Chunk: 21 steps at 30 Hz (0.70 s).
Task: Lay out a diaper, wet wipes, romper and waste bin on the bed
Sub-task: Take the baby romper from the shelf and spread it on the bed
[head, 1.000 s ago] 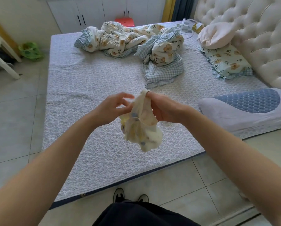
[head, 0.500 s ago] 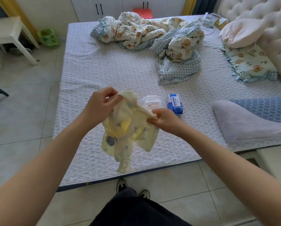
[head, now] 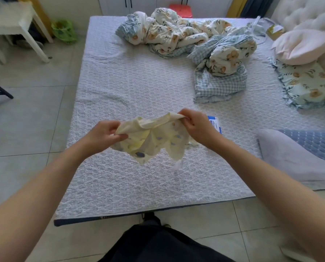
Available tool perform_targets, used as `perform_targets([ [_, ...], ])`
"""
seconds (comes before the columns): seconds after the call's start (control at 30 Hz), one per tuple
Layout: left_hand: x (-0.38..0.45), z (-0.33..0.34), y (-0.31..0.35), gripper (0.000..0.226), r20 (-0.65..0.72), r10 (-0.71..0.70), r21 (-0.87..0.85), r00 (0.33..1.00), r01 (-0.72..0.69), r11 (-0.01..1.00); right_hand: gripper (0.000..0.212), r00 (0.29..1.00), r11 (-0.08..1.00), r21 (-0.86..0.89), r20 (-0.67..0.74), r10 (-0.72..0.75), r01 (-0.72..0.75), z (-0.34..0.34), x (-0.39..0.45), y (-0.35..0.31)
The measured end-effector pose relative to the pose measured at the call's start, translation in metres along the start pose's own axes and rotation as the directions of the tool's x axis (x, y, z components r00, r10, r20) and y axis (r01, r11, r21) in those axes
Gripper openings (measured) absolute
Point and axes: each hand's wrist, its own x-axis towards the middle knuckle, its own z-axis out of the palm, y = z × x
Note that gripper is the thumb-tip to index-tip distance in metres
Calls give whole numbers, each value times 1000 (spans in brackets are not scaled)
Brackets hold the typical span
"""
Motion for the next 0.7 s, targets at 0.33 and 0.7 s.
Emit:
perform_targets([
  [0.33, 25, -20, -21, 38, 209, -125, 15, 970, 125, 992, 39, 922, 982, -175, 363, 137, -77, -2, 32, 14],
  [0.7, 33, -68, -24, 32, 513, -379, 102, 770, 384, 918, 37, 724, 943, -182, 606, 331, -278, -30, 60, -7],
])
